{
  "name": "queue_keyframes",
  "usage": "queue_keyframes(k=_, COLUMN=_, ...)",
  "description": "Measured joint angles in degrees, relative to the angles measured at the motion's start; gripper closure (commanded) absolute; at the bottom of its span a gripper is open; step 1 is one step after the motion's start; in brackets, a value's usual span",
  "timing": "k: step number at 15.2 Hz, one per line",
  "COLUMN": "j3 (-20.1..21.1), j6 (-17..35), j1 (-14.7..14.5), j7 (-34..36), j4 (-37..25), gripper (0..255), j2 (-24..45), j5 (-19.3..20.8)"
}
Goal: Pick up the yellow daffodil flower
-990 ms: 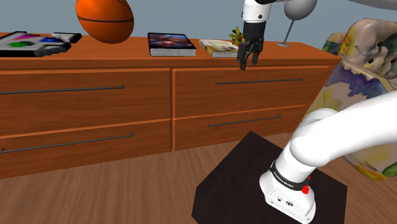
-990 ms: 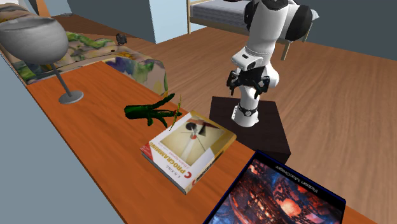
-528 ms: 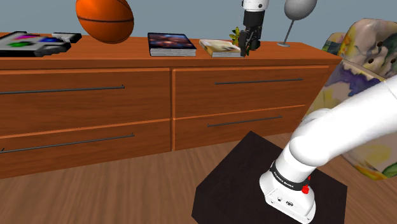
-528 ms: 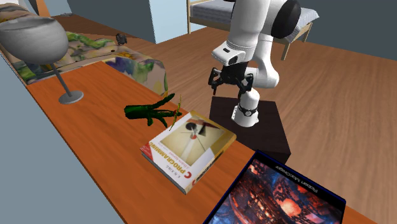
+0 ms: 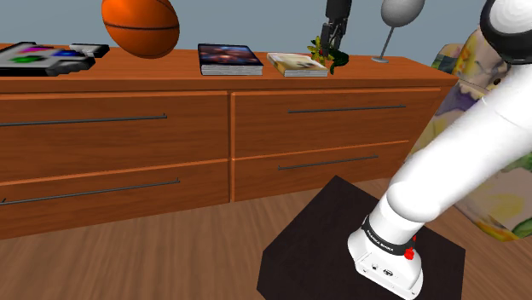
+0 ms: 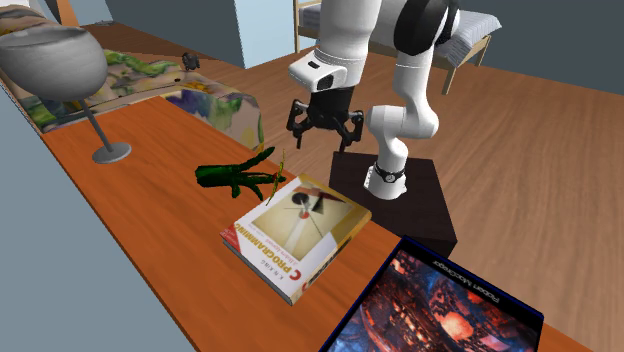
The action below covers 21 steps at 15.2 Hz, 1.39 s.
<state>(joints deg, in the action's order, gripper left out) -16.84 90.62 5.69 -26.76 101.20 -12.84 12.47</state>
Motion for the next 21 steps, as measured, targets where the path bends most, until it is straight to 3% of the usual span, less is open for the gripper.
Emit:
queue_keyframes(k=8, j3=-4.40, j6=-1.17, j1=2.18, j7=-10.83, j4=-18.80, gripper=0, j2=13.52, j5=-3.71)
queue_keyframes(k=15, j3=-4.38, j6=4.10, j1=2.16, j7=-10.26, j4=-12.79, gripper=0, j2=12.59, j5=-3.29)
queue_keyframes(k=16, j3=-4.36, j6=4.42, j1=2.14, j7=-10.16, j4=-12.27, gripper=255, j2=12.39, j5=-3.21)
queue_keyframes(k=21, j3=-4.39, j6=4.74, j1=2.16, j7=-10.08, j4=-11.81, gripper=255, j2=12.14, j5=-3.10)
